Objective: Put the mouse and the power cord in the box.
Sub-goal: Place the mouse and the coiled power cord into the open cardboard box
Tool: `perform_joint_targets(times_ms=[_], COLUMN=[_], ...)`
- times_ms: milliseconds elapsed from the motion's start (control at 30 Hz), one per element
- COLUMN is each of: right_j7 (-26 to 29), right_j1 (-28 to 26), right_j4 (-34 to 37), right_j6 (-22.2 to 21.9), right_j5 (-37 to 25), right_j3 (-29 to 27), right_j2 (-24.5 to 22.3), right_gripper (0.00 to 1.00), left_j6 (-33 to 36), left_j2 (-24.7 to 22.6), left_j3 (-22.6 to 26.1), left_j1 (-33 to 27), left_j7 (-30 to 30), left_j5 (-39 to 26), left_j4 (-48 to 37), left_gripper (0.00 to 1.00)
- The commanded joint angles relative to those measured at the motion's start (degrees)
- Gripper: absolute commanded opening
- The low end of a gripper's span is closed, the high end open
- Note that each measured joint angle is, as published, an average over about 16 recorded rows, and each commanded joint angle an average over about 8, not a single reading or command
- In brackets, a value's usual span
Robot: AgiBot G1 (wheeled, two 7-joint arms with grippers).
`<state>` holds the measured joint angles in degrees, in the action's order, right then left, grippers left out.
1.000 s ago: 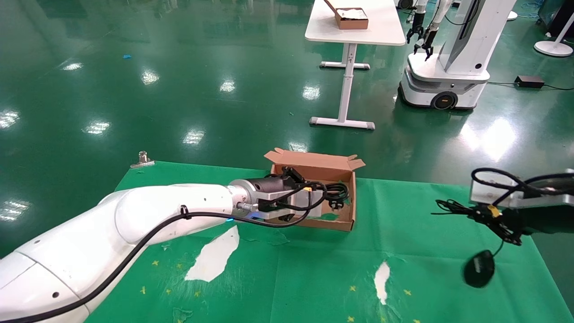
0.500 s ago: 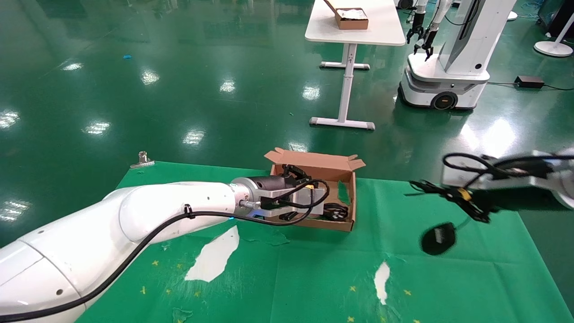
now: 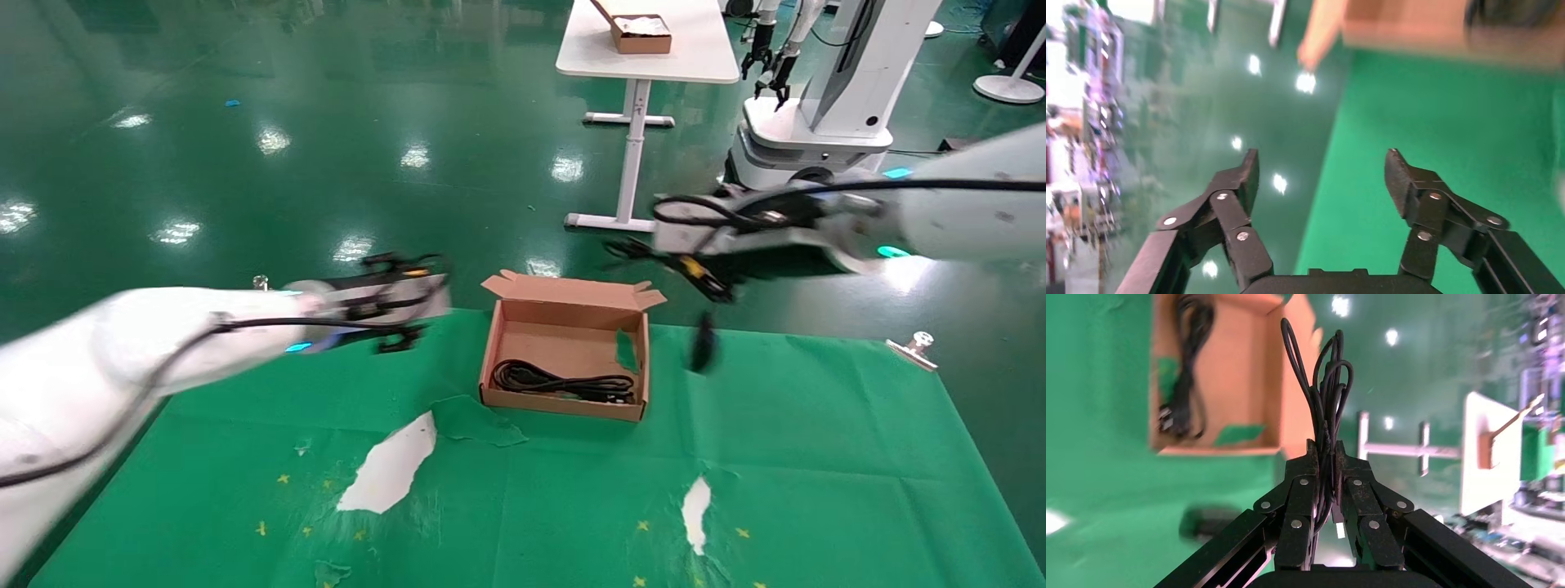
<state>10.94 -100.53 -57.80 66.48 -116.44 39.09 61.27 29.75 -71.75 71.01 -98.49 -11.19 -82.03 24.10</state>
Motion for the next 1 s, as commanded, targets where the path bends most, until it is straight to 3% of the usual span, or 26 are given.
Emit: perform_joint_targets(times_ms=[33,167,333,567,600,833,867,1000], right_j7=[-2.2,-7.8,-14.3,-15.2,-14.4,-10.2,-10.0,-10.1], right_j1=[-0.7,-0.9,-0.4,0.7,0.8,1.0,1.0,1.1], right_j4=[2.7,10.8,21.0,25.9,26.3,29.2,29.4,29.3], right_j6=[-2.2,-7.0,-11.9,-17.2,-18.1,-22.3,-22.5,-22.6], right_j5=[-0.1,0.9,3.4,7.9,8.1,8.6,8.7,8.7], right_j3=[0.2,0.8,2.9,10.9,12.2,17.8,18.0,18.3], right_j2=[2.3,8.9,15.9,17.5,17.5,18.0,18.1,18.0], right_gripper=[0.0,0.0,0.0,0.01,0.07,0.94,1.0,1.0], left_j6=[1.7,4.8,4.9,3.9,3.8,3.4,3.4,3.4], left_j2=[2.0,7.6,10.5,11.6,11.8,12.5,12.6,12.6], left_j3=[-0.5,-2.2,-2.6,-1.7,-1.6,-1.2,-1.1,-1.1], left_j1=[-0.5,0.0,0.9,1.3,1.3,1.3,1.3,1.3], left_j7=[-1.4,-3.0,-2.3,0.4,0.7,2.2,2.3,2.3], left_j5=[0.9,3.8,4.4,3.1,2.9,2.3,2.3,2.2], left_j4=[-1.5,3.4,7.8,10.7,11.0,12.4,12.4,12.5], left_gripper=[1.0,1.0,1.0,1.0,1.0,1.0,1.0,1.0])
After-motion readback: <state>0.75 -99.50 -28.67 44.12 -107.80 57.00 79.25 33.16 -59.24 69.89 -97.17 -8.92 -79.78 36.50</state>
